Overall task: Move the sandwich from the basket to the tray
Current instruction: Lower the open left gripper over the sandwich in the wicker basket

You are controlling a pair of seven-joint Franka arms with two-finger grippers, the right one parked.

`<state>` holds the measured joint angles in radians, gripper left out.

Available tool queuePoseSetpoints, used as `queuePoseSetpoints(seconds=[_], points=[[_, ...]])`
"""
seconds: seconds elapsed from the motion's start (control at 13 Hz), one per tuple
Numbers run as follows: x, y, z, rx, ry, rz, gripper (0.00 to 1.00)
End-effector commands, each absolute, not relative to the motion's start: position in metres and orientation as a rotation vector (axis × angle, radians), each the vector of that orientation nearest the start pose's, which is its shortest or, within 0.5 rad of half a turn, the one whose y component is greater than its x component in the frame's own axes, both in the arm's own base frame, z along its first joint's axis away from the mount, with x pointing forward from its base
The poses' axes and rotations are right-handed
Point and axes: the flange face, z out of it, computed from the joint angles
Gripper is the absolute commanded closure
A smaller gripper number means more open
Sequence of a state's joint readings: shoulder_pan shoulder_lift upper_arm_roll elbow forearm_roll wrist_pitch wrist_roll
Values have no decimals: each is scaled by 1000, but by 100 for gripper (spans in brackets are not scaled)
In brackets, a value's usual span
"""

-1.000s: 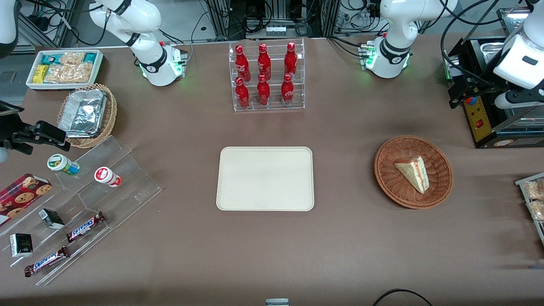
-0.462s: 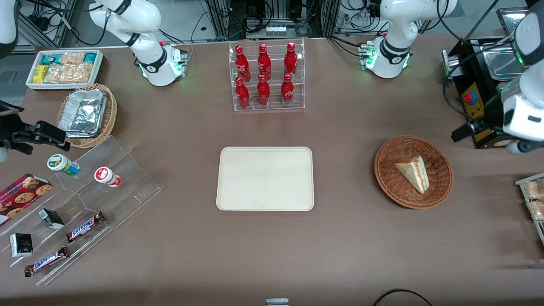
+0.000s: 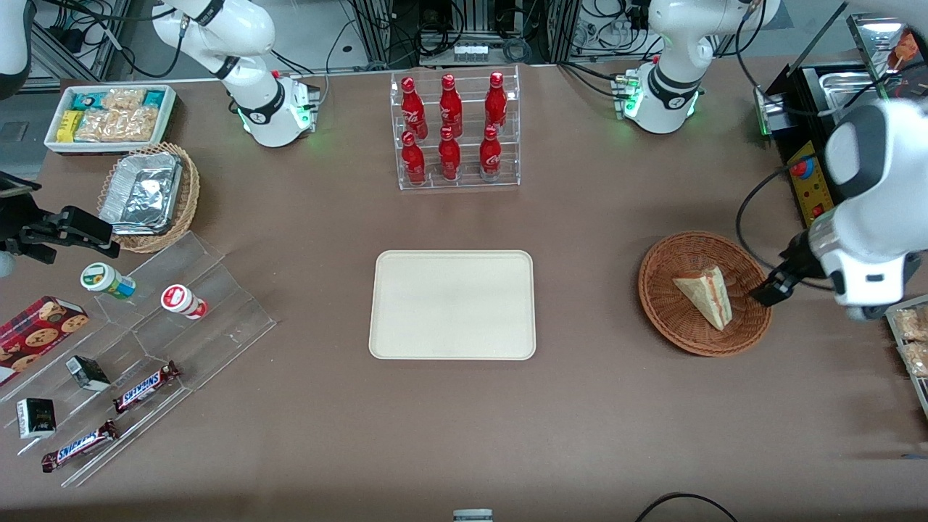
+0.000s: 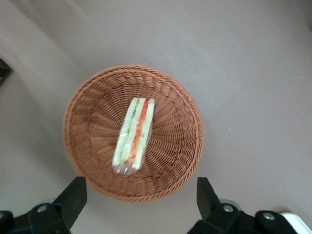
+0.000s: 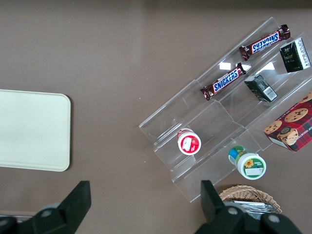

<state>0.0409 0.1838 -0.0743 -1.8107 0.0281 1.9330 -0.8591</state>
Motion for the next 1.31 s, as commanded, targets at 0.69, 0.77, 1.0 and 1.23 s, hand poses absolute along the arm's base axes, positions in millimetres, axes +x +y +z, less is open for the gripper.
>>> queuePoseSetpoints(seconds=[0.69, 0.77, 1.0, 1.23], points=[[551, -21, 302, -2829, -1313, 15, 0], [548, -21, 295, -2821, -1293, 29, 0], [542, -20, 282, -2787, -1243, 35, 0], [541, -31, 268, -2765, -1235, 36, 0]])
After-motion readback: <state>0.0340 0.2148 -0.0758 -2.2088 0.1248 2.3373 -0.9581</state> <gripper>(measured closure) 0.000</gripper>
